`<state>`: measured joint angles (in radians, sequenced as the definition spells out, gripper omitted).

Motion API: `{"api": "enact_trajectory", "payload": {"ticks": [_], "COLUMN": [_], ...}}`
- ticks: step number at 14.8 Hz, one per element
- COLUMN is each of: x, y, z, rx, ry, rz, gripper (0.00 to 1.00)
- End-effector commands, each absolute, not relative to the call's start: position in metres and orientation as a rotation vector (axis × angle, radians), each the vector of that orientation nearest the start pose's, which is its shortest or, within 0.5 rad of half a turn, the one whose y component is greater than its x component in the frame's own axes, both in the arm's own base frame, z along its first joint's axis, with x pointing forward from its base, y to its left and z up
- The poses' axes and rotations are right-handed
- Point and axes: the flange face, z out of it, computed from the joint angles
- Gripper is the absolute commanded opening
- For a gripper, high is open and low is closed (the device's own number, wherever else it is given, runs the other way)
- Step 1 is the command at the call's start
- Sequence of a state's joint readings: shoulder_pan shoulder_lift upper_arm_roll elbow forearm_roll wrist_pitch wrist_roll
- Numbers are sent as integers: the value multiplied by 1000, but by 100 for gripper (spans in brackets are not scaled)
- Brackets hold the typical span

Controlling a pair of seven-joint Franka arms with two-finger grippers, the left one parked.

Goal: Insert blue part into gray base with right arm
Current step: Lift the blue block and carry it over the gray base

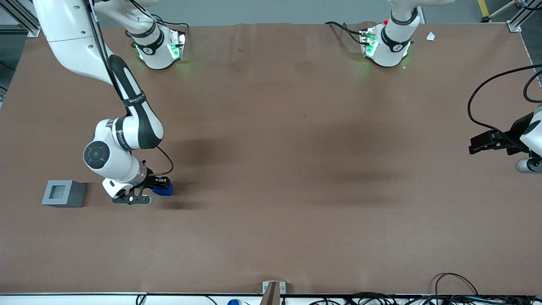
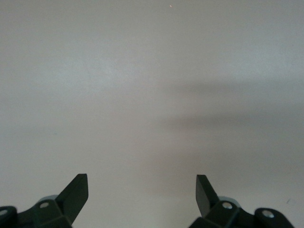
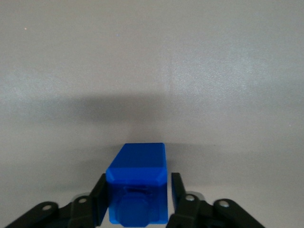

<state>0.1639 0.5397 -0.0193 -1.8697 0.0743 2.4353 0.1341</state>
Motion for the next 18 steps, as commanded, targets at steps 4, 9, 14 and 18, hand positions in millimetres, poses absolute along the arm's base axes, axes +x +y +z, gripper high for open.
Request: {"api": "enact_trajectory", "payload": {"ticks": [4, 9, 14, 18], "x": [653, 675, 686, 681], "y": [64, 2, -68, -115], "z": [261, 320, 367, 372], "rx": [-3090, -3079, -3077, -3081], "ry": [176, 253, 240, 209], "rz": [-27, -26, -21, -39], "gripper": [30, 27, 26, 25]}}
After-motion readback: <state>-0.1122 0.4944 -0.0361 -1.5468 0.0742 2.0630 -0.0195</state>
